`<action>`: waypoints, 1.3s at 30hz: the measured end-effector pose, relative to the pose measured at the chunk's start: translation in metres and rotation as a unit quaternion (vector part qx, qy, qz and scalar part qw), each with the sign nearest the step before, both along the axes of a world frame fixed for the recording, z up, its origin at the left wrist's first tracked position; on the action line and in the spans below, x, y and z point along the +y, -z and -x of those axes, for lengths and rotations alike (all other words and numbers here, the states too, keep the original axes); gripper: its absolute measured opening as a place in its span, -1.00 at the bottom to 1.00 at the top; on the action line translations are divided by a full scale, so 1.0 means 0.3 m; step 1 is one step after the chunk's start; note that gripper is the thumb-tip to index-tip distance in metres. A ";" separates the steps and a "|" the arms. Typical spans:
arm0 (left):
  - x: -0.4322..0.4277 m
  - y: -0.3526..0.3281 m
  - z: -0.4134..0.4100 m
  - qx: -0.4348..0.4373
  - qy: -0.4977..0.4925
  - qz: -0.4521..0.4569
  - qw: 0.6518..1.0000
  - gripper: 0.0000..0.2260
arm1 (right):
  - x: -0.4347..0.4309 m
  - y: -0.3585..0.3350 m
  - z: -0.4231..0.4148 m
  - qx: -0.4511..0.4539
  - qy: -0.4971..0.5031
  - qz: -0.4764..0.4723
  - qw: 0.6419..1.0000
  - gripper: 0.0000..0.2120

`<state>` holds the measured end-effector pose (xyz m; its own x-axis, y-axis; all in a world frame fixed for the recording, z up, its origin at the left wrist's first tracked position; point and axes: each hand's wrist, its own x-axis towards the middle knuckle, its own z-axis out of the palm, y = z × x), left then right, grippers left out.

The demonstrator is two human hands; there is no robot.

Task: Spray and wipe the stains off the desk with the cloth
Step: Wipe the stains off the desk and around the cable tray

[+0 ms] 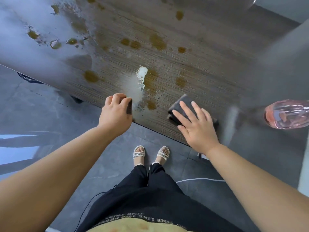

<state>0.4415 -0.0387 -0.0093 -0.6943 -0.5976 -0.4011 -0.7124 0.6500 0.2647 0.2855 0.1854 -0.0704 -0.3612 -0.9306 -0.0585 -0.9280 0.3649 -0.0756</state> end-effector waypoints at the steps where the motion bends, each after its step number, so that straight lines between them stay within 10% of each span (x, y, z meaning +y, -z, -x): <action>1: -0.005 0.001 -0.005 -0.005 0.011 0.000 1.000 -0.52 | 0.027 -0.004 0.034 0.005 0.008 -0.007 1.000 -0.56; 7: -0.025 0.001 -0.003 -0.039 0.051 0.006 0.998 -0.48 | -0.229 -0.027 0.101 -0.017 0.344 -0.011 0.939 -0.52; 13: -0.037 -0.003 -0.002 -0.048 0.066 0.001 0.997 -0.49 | -0.148 -0.016 0.043 -0.002 0.024 -0.013 1.000 -0.55; 20: -0.048 -0.013 0.004 -0.071 0.102 0.010 0.992 -0.50 | -0.357 -0.037 0.118 -0.027 0.367 -0.021 0.930 -0.52; 27: -0.061 -0.016 -0.009 -0.075 0.133 0.016 0.988 -0.46 | -0.140 -0.005 0.072 0.023 -0.025 0.007 0.999 -0.57; 33: -0.058 -0.020 -0.010 -0.073 0.123 0.011 0.990 -0.45 | -0.327 -0.006 -0.028 0.010 0.269 0.038 0.962 -0.52; 39: -0.070 -0.014 -0.017 -0.066 0.130 0.000 0.989 -0.43 | -0.121 0.012 -0.015 0.014 -0.123 0.039 0.991 -0.60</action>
<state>0.4466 -0.0598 -0.0052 -0.7660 -0.4064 -0.4981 -0.5500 0.8155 0.1804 0.2898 0.1492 -0.0738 -0.1227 -0.9921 0.0248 -0.9904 0.1208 -0.0675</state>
